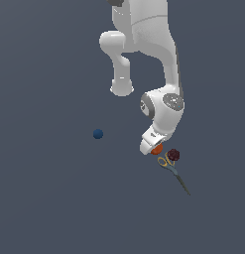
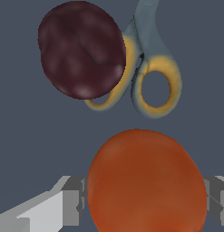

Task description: Pick up a designated object from a clutter of objects.

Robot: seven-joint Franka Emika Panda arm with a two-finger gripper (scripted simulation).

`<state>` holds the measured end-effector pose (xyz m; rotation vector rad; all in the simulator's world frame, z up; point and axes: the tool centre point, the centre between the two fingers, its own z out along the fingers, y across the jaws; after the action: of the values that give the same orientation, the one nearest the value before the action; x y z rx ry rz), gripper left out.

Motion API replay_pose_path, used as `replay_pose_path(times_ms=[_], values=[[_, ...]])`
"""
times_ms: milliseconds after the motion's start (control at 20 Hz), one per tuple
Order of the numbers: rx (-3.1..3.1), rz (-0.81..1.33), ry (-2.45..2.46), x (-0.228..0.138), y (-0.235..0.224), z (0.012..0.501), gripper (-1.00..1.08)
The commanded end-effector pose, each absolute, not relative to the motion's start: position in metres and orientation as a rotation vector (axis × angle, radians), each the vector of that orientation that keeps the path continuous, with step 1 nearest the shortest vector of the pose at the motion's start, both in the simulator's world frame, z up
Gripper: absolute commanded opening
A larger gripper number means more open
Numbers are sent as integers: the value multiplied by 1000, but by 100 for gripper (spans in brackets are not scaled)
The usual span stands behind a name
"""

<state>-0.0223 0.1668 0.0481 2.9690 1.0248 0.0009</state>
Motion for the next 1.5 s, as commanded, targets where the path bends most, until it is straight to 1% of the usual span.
replay_pose_path(times_ms=[0, 400, 700, 1050, 1450], values=[[2969, 0, 1027, -23, 168, 47, -100], [2969, 1, 1025, -22, 165, 50, -100], [2969, 1, 1025, -19, 148, 68, -100], [2969, 1, 1026, -11, 108, 110, -100], [2971, 2, 1029, 2, 42, 182, -100]])
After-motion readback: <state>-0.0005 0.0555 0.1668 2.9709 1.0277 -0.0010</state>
